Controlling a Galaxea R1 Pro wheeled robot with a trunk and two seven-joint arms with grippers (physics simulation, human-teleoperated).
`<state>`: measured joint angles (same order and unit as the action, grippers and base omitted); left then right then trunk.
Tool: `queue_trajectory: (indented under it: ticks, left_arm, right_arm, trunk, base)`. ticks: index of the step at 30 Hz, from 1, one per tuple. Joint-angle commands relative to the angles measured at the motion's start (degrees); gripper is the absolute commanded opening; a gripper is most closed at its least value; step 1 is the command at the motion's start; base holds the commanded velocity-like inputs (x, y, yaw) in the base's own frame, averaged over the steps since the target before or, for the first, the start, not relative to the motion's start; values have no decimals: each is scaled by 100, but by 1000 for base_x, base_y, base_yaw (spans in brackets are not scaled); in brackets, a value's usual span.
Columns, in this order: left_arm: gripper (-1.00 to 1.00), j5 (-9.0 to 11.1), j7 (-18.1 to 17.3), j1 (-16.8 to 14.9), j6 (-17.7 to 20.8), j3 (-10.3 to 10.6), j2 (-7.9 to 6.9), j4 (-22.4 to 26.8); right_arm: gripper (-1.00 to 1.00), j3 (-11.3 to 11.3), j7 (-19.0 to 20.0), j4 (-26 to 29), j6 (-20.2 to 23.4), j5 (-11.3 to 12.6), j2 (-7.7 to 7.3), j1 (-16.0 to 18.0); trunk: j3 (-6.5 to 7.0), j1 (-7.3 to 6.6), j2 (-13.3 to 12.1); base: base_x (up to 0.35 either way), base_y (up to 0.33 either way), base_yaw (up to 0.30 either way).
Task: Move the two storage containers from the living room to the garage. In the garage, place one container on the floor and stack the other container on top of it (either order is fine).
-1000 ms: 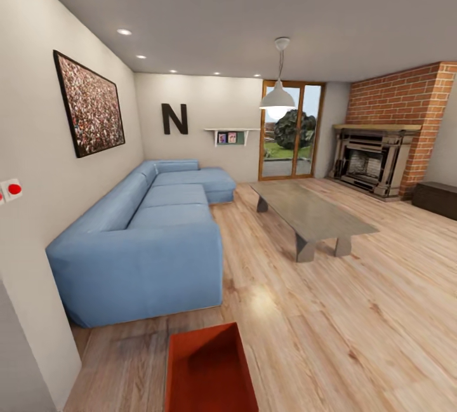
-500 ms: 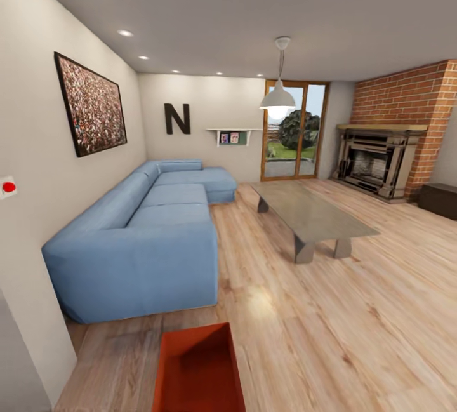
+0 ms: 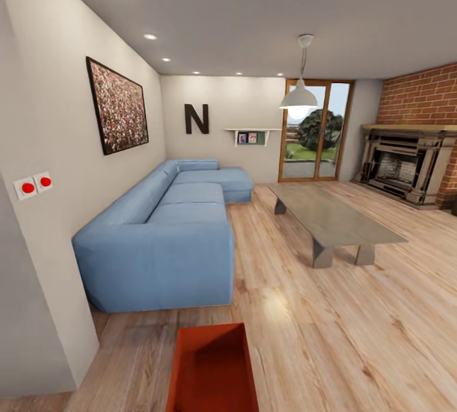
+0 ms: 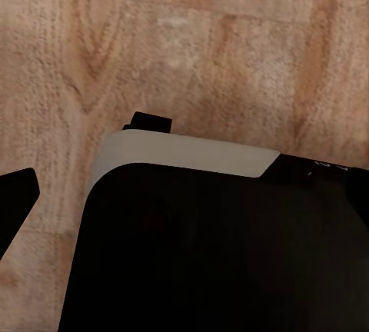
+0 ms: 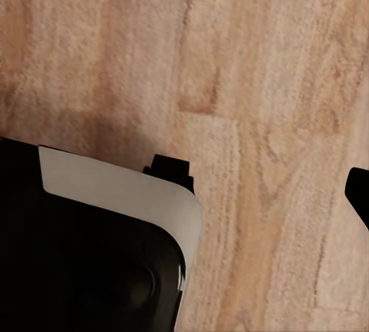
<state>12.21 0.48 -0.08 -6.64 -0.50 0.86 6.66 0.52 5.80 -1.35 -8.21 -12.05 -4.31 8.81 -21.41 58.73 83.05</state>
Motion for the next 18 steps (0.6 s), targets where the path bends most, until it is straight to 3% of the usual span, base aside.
queue_trajectory:
  ticks: [1,7,18]
  left_arm:
    - [100,27,5,-1,-13,-2,2,2]
    - [100,27,-1,-1,-13,3,2,2]
    - [100,27,-11,-1,-13,6,2,-7]
  right_arm:
    - [100,10,8,-14,-30,-28,-1,7]
    - [100,25,1,-14,-54,-34,-5,7]
    - [100,27,0,-14,-74,-35,-9,7]
  trunk:
    - [-6,0,3]
    - [-6,0,3]
    - [-6,0,3]
  base:
    - [0,0,25]
    - [86,0,9]
    - [290,0,1]
